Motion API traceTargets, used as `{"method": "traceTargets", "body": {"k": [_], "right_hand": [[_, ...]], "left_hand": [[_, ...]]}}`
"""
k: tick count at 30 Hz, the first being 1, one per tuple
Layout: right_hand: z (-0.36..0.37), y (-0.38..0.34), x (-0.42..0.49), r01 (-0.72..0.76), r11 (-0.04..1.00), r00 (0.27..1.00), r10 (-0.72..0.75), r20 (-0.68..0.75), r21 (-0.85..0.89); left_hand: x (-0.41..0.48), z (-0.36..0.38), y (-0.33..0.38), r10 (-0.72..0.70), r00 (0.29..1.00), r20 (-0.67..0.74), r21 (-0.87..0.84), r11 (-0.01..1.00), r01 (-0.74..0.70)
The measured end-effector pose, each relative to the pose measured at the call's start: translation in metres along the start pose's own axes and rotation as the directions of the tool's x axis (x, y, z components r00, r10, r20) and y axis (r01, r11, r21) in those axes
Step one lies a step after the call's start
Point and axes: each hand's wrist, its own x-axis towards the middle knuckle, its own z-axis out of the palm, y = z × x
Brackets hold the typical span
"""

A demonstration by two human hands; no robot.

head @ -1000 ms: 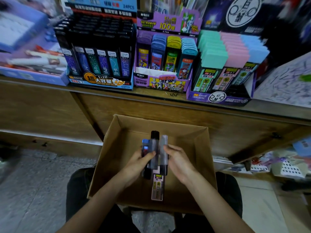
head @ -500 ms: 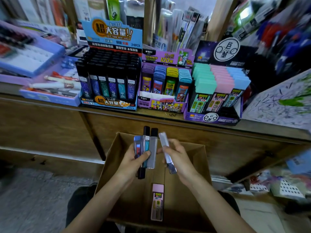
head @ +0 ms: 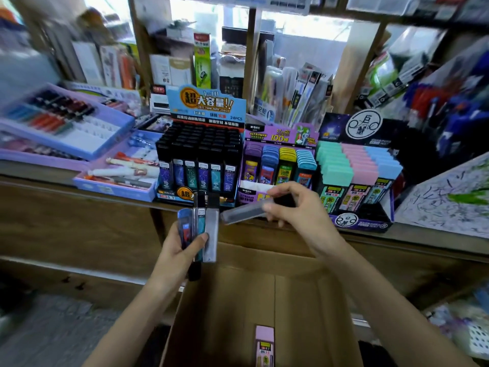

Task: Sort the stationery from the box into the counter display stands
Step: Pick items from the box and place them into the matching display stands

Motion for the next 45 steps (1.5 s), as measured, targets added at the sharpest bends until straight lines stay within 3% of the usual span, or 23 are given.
{"method": "traceTargets", "body": {"k": [6,12,18,31,37,45], "right_hand": [[0.035,-0.046,0.052,0.126,0.992,0.992,-0.126,-0.021,0.003],[0.094,-0.06,0.094,0.213,0.931,0.972,-0.234,-0.034,-0.296],[0.124,-0.049,0.103,0.256,0.854,0.966,-0.247,0.08,-0.454],[0.144,-0.044,0.114,0.144,0.802,0.988,-0.083,0.131,-0.579],[0.144,-0.034,0.113,0.17,0.787,0.985,-0.138,0.099,-0.593],[0.14,-0.044,0.113,0.214,0.846,0.976,-0.21,0.064,-0.489]], "left_hand": [[0.003,-0.034,0.012,0.072,0.993,-0.092,0.071,0.995,-0.066],[-0.002,-0.063,0.021,0.093,0.986,-0.136,0.059,0.995,-0.086],[-0.007,-0.076,0.019,0.074,0.986,-0.146,0.031,0.997,-0.07],[-0.003,-0.079,0.019,0.088,0.987,-0.136,0.006,0.996,-0.089],[-0.002,-0.08,0.017,0.085,0.987,-0.137,-0.014,0.996,-0.088],[0.001,-0.083,0.022,0.113,0.981,-0.16,-0.027,0.993,-0.119]]}}
